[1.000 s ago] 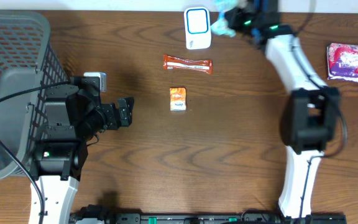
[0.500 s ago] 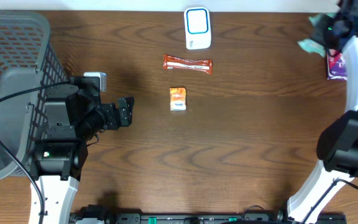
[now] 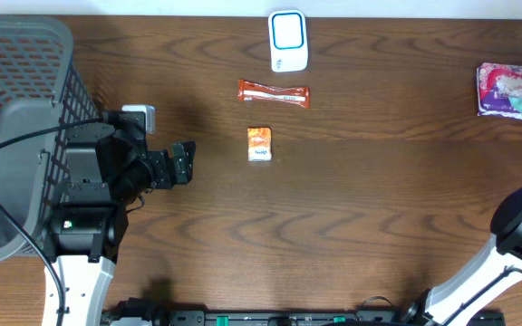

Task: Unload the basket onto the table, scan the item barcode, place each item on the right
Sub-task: 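Carry the green wipes pack to the far right beside the purple package, then lower the wipes pack onto the table and open the right gripper, then move the right gripper back over the orange-red snack bar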

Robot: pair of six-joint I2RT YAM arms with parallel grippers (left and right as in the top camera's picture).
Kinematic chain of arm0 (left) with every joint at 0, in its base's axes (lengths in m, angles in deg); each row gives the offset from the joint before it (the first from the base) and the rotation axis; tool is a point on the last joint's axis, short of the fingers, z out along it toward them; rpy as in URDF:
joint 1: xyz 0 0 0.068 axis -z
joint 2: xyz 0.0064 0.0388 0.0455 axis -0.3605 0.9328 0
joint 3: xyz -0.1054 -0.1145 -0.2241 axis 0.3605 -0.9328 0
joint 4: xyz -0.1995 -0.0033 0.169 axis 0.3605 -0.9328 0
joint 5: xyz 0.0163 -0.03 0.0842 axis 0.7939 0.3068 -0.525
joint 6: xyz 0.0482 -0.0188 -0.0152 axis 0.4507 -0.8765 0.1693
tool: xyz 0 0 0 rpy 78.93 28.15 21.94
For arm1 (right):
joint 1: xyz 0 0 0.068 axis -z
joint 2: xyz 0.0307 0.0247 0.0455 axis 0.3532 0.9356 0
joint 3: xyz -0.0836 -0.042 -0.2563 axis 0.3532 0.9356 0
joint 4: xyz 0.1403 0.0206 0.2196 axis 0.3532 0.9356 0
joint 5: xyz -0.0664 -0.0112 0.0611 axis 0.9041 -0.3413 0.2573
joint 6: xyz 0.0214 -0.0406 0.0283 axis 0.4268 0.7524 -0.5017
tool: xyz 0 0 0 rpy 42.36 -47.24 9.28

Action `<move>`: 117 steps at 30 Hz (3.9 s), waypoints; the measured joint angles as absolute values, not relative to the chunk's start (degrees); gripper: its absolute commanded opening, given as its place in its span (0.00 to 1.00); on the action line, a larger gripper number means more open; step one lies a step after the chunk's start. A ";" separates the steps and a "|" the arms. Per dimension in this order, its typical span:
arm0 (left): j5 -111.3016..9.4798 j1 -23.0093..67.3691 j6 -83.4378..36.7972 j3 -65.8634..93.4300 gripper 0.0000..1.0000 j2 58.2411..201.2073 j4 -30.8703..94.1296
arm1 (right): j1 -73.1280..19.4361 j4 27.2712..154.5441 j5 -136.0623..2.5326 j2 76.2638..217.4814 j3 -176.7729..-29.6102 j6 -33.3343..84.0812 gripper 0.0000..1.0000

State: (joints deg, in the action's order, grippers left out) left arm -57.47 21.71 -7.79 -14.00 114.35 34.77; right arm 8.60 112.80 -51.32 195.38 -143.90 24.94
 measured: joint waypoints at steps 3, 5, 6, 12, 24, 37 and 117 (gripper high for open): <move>-57.47 21.71 -7.79 -14.00 0.97 114.35 34.79 | 9.78 113.65 -51.24 196.13 -143.90 24.94 0.01; -57.49 21.71 -7.79 -14.00 0.97 114.35 34.79 | 10.23 113.96 -51.19 197.15 -143.90 24.94 0.01; -57.49 21.71 -7.79 -14.00 0.97 114.35 34.77 | 10.34 114.13 -51.19 197.81 -143.90 24.94 0.01; -57.47 21.71 -7.79 -14.00 0.97 114.35 34.77 | 10.39 114.48 -51.19 201.90 -143.90 24.70 0.01; -57.47 21.71 -7.79 -14.00 0.97 114.35 34.79 | 10.52 114.66 -51.19 203.71 -143.88 22.07 0.20; -57.47 21.71 -7.79 -14.00 0.97 114.35 34.79 | 10.52 114.74 -53.05 203.73 -143.88 21.88 0.40; -57.47 21.71 -7.79 -14.00 0.97 114.35 34.79 | -35.53 107.95 -74.71 203.78 -143.88 31.23 0.99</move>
State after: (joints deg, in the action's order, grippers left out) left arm -57.47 21.71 -7.79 -14.00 114.35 34.79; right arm -35.53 107.95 -74.71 203.78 -143.88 31.23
